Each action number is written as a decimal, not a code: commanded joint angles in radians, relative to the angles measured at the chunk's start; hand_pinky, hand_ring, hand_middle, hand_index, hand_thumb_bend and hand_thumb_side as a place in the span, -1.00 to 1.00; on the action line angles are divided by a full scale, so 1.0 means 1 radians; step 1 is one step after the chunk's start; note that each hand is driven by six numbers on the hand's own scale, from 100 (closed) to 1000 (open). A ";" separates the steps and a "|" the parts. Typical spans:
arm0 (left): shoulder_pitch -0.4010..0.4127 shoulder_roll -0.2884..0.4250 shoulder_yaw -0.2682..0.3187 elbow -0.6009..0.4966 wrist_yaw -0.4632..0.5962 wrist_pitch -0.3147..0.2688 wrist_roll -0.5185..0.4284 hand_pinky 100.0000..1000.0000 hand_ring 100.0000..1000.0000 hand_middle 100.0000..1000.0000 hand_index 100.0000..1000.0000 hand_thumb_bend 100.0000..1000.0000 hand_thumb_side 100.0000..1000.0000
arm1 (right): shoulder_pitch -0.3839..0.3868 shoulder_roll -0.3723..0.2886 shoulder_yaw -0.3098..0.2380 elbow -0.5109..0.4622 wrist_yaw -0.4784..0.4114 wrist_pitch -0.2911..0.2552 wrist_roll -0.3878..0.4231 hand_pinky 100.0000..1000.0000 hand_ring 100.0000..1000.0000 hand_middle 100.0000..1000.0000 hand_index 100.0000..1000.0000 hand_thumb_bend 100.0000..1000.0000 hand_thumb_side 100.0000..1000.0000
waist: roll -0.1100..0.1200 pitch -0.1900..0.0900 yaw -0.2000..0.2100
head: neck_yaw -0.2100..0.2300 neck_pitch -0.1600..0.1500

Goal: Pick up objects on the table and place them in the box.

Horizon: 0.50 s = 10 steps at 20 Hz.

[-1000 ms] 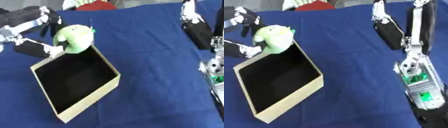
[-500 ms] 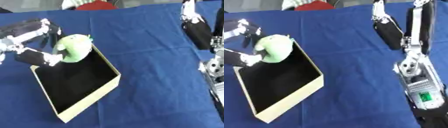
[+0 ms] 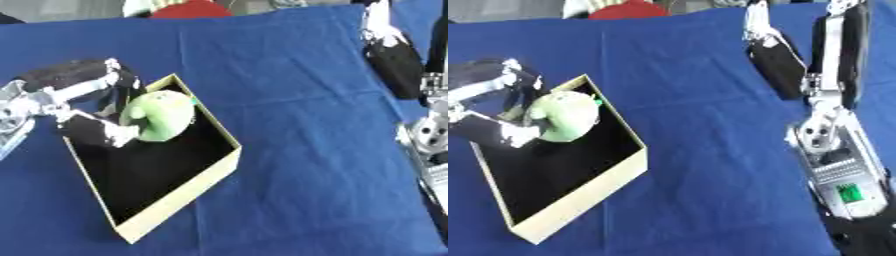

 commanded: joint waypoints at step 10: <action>-0.005 -0.034 -0.043 0.073 -0.053 0.010 -0.118 -0.36 -0.07 -0.06 0.27 -1.00 -0.89 | -0.006 -0.006 -0.005 -0.015 -0.008 -0.003 -0.004 0.87 0.46 0.41 0.74 -1.00 0.00 | 0.001 -0.021 -0.004 | 0.002 0.007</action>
